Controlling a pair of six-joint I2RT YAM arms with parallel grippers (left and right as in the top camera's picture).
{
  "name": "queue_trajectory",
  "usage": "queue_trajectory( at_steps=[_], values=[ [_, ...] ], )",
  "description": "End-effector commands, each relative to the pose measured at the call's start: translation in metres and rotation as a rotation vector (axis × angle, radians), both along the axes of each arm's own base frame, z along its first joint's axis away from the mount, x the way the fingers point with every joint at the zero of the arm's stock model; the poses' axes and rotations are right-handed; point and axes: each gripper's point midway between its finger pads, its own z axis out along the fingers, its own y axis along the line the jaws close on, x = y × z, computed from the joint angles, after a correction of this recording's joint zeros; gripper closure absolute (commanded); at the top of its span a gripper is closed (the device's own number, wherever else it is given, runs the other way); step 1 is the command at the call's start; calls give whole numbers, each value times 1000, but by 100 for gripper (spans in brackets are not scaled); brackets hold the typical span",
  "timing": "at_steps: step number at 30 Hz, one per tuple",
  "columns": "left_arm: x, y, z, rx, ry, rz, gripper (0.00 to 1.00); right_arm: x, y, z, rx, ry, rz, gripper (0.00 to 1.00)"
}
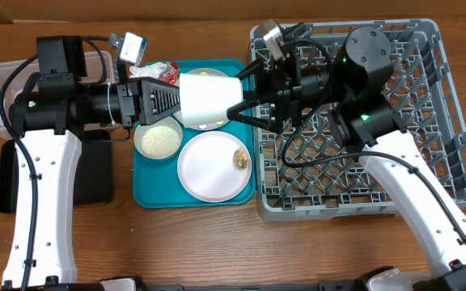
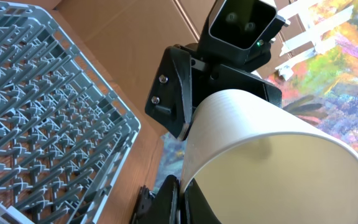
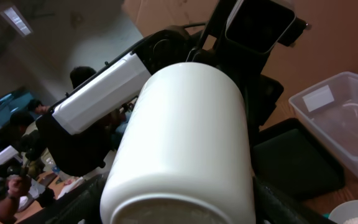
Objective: Sort waste into correct bins and load items into the dishwasher rack
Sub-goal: 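Grasp the cup with the right gripper and release the left gripper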
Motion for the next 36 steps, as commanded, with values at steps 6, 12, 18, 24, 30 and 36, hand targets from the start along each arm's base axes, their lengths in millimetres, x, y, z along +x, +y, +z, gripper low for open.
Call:
queue_trajectory(
  at_steps=[6, 12, 18, 24, 30, 36],
  values=[
    [9, 0, -13, 79, -4, 48, 75, -10, 1, 16, 22, -43, 6, 37],
    [9, 0, -13, 79, -4, 48, 61, -12, 1, 16, 20, -45, 17, 41],
    [18, 7, -20, 127, 4, 101, 43, -19, -1, 18, 24, -70, 49, 43],
    [46, 44, -50, 314, 66, 319, 43, -17, -1, 24, 30, -55, 19, 45],
    [42, 46, -38, 324, 33, 343, 41, -13, -1, 25, 34, -45, -8, 47],
    [34, 53, -3, 341, -65, 405, 36, 0, -6, 25, 36, -31, -66, 48]
  ],
)
